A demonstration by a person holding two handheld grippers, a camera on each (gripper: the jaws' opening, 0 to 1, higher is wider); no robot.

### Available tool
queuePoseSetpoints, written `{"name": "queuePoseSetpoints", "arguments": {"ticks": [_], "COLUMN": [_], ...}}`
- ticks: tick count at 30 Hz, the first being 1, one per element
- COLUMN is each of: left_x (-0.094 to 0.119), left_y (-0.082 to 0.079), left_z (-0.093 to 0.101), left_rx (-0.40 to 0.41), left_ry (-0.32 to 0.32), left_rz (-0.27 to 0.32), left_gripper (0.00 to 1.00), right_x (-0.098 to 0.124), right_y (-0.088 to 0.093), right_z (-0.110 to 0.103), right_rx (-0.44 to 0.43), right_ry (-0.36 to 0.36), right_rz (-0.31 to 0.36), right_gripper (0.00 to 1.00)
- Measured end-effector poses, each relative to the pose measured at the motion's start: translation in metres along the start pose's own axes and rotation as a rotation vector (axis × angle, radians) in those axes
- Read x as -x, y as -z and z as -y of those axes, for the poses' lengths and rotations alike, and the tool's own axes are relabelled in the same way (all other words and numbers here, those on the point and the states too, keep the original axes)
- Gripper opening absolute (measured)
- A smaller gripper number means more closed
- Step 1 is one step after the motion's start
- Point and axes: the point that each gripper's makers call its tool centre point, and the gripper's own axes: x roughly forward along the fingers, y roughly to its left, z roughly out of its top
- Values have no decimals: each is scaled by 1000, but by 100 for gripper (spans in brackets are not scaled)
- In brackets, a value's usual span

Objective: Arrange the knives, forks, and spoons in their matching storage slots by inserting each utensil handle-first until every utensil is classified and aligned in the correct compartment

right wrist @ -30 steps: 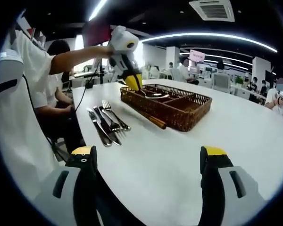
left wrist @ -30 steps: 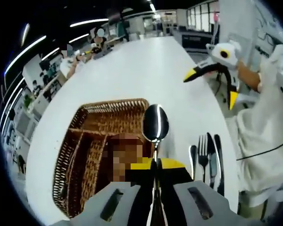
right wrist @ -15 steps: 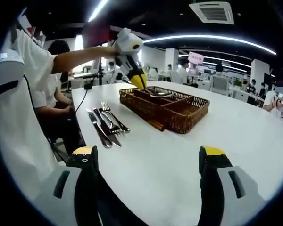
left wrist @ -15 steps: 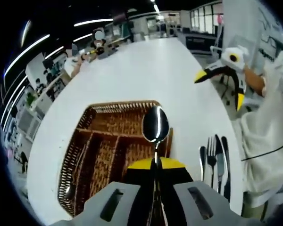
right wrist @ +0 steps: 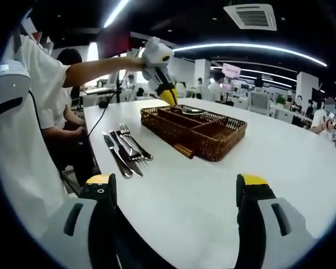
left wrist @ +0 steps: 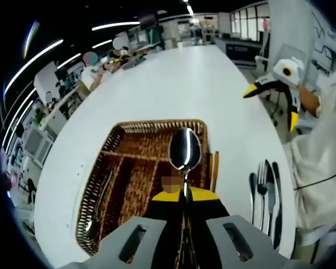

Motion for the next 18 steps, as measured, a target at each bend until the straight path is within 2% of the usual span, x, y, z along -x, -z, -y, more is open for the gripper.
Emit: {"name": "queuePoseSetpoints", "arguments": {"ticks": [7,11,18], "left_x": [2,3,4], "left_y": [-1,0,-5], "left_z": [-9,-12,-17], "left_rx": [0,9,0], "left_ry": [-13,-19,-23], "left_rz": [9,-6,4], "left_gripper": [2,2,2], "right_x": [1,1,-1], "right_y": [0,0,2], "right_z": [3,3,7], "right_rx": [1,1,1], "right_ry": [10,11,18], "right_rz": [0,-3,-7], "right_gripper": [91,91,91]}}
